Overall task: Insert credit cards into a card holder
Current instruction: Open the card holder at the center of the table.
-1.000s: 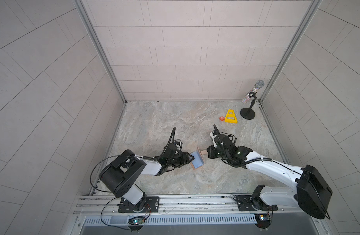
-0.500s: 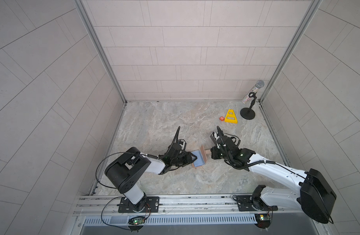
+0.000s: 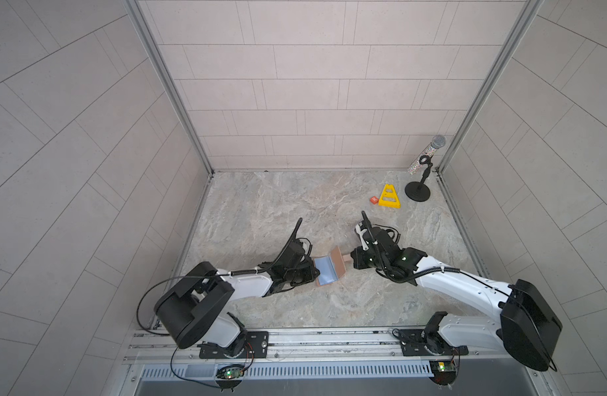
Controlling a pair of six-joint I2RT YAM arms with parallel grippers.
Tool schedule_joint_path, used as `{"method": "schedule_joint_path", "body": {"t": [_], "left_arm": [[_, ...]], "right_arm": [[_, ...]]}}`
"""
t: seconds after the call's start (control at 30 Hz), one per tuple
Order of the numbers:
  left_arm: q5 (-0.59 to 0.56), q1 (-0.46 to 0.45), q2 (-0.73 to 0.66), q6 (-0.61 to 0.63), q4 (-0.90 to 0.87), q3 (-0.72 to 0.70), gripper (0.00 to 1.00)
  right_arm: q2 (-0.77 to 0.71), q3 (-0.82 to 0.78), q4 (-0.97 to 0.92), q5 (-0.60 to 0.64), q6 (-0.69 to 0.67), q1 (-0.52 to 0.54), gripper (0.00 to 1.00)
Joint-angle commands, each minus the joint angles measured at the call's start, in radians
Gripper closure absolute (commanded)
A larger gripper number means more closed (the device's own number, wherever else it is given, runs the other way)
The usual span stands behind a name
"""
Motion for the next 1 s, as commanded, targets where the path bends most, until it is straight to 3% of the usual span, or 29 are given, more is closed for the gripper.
{"method": "schedule_joint_path", "body": {"t": [0.0,0.23,0.57,0.77,0.9,0.97], "left_arm": [[-0.155,0.001,-0.078,0.078,-0.276,0.029,0.94],[-0.221,0.024,-0.111,0.118,-0.368,0.017,0.94],[-0.214,0.068,-0.096,0.149,-0.405,0.011,0.94],[-0.193,0.084,-0.098,0.164,-0.411,0.013,0.93],[-0.142,0.083,-0.111,0.176,-0.403,0.023,0.87],[-0.119,0.084,-0.124,0.204,-0.407,0.035,0.81]], "right_arm": [[0.034,0.041,-0.05,0.039,-0.024,0.012,1.0],[0.17,0.089,-0.083,0.092,-0.054,0.05,1.0],[0.305,0.143,-0.139,0.249,-0.041,0.111,1.0],[0.351,0.159,-0.149,0.259,-0.047,0.119,1.0],[0.333,0.154,-0.127,0.226,-0.044,0.119,1.0],[0.314,0.152,-0.12,0.213,-0.04,0.119,0.95]]}}
